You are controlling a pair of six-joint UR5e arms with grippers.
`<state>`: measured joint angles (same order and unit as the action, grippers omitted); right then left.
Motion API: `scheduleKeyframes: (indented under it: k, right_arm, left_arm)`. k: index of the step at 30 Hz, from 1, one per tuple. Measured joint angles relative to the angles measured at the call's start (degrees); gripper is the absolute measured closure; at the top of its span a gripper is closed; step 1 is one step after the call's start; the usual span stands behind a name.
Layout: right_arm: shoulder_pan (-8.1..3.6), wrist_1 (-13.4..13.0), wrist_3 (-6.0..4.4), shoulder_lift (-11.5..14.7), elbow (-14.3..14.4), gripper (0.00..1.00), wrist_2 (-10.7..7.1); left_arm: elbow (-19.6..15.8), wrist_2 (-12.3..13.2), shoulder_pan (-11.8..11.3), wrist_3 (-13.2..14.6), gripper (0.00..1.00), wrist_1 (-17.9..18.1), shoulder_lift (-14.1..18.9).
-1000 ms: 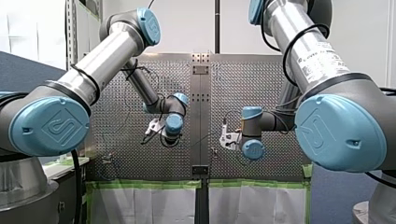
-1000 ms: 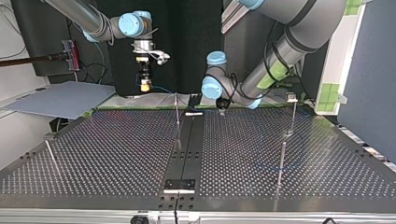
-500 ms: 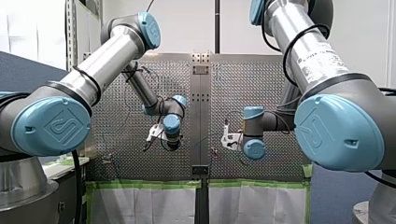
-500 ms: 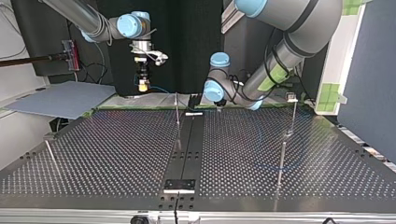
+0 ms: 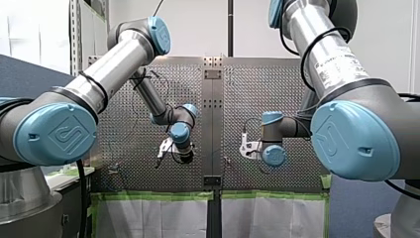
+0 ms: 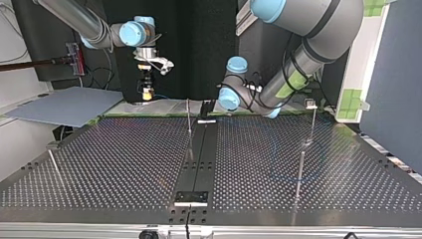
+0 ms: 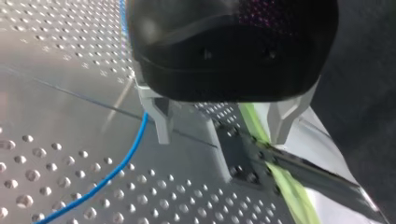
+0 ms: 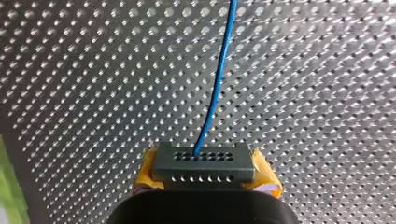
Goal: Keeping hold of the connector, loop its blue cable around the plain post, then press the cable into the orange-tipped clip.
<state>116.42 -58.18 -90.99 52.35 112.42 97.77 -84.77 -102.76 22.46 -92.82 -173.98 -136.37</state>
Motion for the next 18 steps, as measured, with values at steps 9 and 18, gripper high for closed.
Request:
scheduleKeyframes:
  k: [9,18]
  right_arm:
    - [-0.54,1.38,2.09,0.0,-0.22,1.0,-0.03]
    - [-0.73,1.54,3.79,0.0,-0.22,1.0,-0.49]
  left_arm:
    - [-1.57,5.45,0.29,-5.45,0.0,-0.04,1.33]
    - [-4.33,9.97,0.61,-8.76,0.0,4.02,5.9]
